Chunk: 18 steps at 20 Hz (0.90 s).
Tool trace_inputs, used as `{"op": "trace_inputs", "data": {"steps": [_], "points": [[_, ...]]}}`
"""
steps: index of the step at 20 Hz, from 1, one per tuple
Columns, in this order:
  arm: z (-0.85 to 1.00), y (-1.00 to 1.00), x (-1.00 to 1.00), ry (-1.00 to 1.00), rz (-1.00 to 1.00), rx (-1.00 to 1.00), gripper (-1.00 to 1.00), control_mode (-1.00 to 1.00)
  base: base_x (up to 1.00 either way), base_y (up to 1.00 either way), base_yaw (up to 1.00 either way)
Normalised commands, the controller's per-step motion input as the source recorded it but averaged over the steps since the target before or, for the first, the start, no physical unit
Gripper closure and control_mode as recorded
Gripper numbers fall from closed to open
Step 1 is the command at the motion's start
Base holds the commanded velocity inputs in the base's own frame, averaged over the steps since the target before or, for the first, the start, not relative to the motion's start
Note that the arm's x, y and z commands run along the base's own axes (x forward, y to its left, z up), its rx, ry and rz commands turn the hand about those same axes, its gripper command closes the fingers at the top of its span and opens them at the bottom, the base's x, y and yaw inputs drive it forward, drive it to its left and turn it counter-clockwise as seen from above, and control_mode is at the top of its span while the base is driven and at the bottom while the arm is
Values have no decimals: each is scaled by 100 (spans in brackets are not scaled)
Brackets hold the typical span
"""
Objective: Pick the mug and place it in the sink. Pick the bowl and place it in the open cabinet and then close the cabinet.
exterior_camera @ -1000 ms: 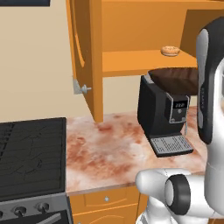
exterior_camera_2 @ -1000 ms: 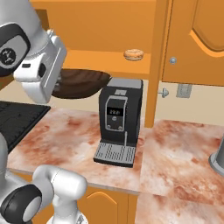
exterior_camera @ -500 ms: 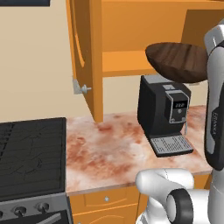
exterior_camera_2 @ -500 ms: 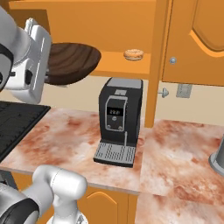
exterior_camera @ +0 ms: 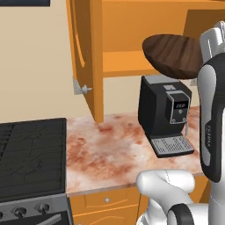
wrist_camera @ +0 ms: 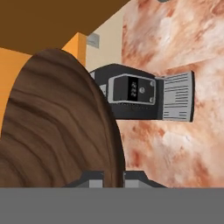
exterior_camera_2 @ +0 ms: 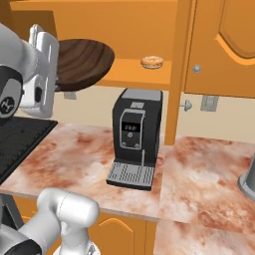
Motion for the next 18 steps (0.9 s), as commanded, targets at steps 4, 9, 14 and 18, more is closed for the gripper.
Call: {"op": "trace_inputs", "data": {"steps": [4,9,14,18], "points": [[0,0,31,-2,1,0,100,-100,0,0,0],[0,0,38,0,1,0,100,-100,0,0,0],[0,1,46,0,2,0,100,-100,0,0,0],[0,1,38,0,2,0,100,-100,0,0,0]]}}
